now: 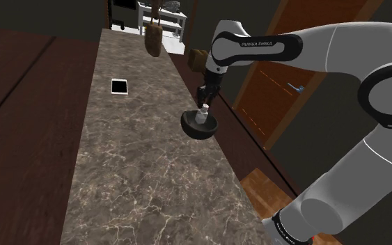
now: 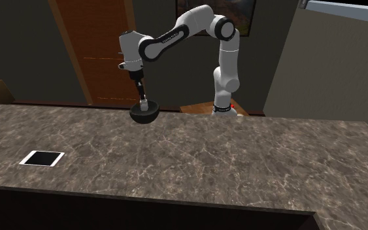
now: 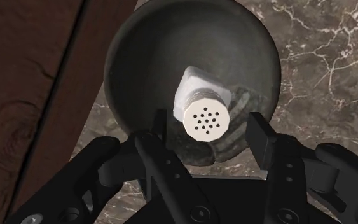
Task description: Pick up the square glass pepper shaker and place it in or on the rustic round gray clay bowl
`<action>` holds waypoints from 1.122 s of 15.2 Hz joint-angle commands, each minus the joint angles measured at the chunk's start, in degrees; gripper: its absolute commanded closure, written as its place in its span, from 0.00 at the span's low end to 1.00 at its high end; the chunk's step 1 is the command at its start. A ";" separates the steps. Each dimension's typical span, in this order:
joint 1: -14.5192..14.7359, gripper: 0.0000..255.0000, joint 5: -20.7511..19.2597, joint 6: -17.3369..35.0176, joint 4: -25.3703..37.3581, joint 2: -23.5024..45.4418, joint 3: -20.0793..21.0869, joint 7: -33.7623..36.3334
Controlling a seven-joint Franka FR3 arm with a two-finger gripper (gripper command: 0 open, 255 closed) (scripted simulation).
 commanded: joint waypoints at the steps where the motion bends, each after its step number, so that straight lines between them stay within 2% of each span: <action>1: 0.00 0.00 0.00 0.00 0.00 0.00 0.00 0.00; 5: 0.00 0.00 0.00 0.00 0.00 0.00 0.00 0.00; 9: -0.15 0.00 -0.05 -7.22 6.73 -0.49 -0.14 0.03; 17: -0.15 0.00 -0.05 -7.22 6.73 -0.49 -0.14 0.03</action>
